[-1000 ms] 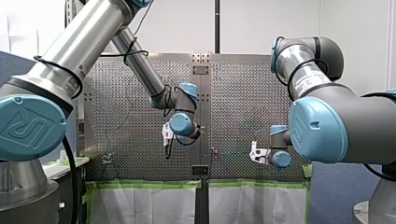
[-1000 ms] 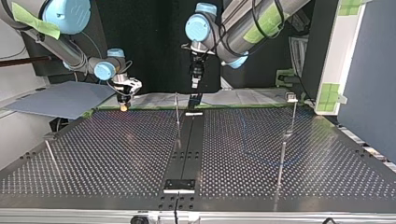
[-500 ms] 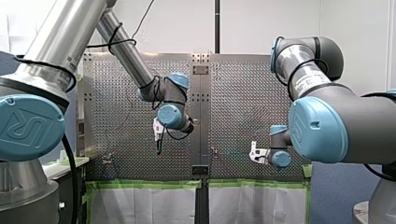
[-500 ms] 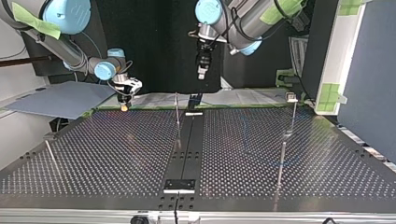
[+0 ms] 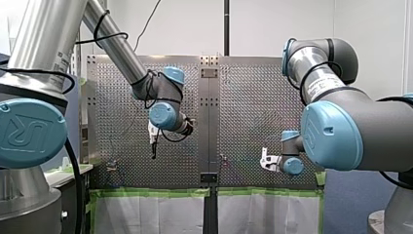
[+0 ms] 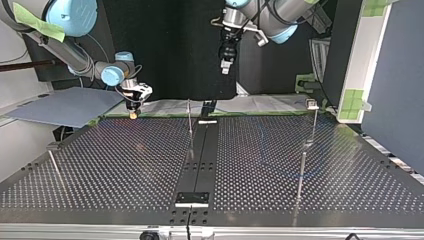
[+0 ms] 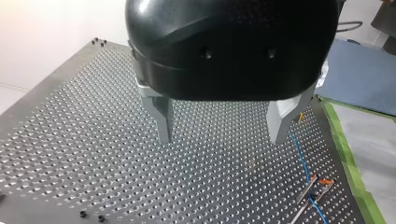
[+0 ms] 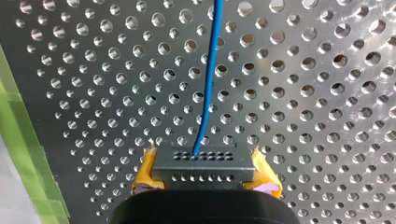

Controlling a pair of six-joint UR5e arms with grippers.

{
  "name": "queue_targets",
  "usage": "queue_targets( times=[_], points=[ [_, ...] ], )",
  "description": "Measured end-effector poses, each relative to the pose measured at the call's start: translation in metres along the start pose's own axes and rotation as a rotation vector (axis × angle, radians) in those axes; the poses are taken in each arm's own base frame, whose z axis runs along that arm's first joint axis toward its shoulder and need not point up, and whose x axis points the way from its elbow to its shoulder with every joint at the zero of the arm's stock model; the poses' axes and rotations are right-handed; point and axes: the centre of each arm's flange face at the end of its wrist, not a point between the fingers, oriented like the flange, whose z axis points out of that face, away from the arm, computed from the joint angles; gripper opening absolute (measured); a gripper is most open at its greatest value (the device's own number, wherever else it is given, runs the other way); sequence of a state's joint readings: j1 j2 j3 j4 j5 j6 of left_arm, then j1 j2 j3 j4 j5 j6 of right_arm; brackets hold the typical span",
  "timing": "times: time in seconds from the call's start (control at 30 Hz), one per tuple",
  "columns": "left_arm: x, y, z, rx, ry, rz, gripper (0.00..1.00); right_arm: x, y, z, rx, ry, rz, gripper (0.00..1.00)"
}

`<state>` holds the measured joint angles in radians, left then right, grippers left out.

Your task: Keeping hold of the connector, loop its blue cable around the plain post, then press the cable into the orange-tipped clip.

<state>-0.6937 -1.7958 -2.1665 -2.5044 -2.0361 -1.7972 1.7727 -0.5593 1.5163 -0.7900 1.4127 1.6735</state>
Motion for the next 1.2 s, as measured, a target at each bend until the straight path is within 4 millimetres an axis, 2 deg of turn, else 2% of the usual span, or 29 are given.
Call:
queue_targets(
  times=[0.13,0.23,0.6,0.73,1.0,1.2],
  points=[
    [-0.004,0.007,-0.013,0.003,-0.019,-0.011,0.98,0.002,0.000,0.000,-0.001,0.000,-0.014,0.02],
    [-0.007,0.012,-0.020,0.006,-0.041,-0.028,0.98,0.010,0.000,0.000,-0.005,-0.002,-0.039,0.02],
    [-0.018,0.029,-0.054,0.030,-0.136,-0.083,0.98,0.069,-0.008,-0.002,-0.006,0.024,-0.077,0.02],
    [-0.010,0.037,-0.066,0.024,-0.128,-0.078,0.98,0.090,-0.014,-0.004,-0.002,0.036,-0.082,0.02],
    [-0.004,0.043,-0.073,0.019,-0.107,-0.069,0.98,0.131,-0.025,-0.010,0.008,0.081,-0.088,0.02],
    [-0.003,0.044,-0.074,0.016,-0.104,-0.066,0.98,0.138,-0.030,-0.011,0.015,0.091,-0.085,0.02]
  ],
)
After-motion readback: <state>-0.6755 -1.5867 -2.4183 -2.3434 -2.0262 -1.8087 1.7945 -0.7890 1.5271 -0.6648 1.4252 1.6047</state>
